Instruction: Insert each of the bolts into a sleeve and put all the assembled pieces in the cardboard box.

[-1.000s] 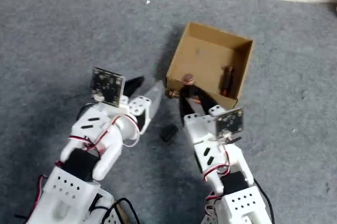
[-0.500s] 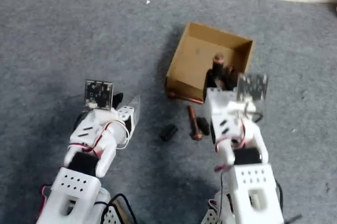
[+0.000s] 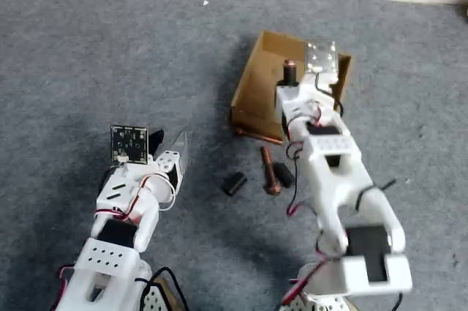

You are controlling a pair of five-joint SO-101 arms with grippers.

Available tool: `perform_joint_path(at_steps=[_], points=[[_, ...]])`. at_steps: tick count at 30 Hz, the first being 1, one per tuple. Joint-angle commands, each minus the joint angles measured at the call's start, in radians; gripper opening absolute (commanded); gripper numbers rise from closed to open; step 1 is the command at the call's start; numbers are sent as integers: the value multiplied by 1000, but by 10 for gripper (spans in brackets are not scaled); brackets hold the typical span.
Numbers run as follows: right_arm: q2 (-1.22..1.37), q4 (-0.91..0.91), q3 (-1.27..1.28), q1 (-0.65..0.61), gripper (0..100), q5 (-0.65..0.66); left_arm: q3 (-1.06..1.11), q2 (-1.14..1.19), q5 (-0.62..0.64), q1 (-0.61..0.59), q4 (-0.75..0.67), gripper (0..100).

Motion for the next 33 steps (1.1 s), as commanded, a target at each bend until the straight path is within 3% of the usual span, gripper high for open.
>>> perform_joint_path(at_steps=[1, 5, 10, 20, 27, 33], points=[[19, 137, -143, 27, 35, 23, -10, 1, 0, -5, -25, 168], [8, 383, -248, 31, 104, 23, -13, 1, 0, -5, -25, 168], [-101, 648, -334, 28, 116, 31, -13, 1, 0, -8, -25, 168], [-344, 1012, -234, -15, 116, 32, -13, 1, 0, -12, -23, 168], [-355, 1066, -54, -134, 116, 38, -13, 1, 0, -12, -23, 168], [-354, 935, 77, -171, 116, 201, -12, 1, -5, -12, -21, 168]])
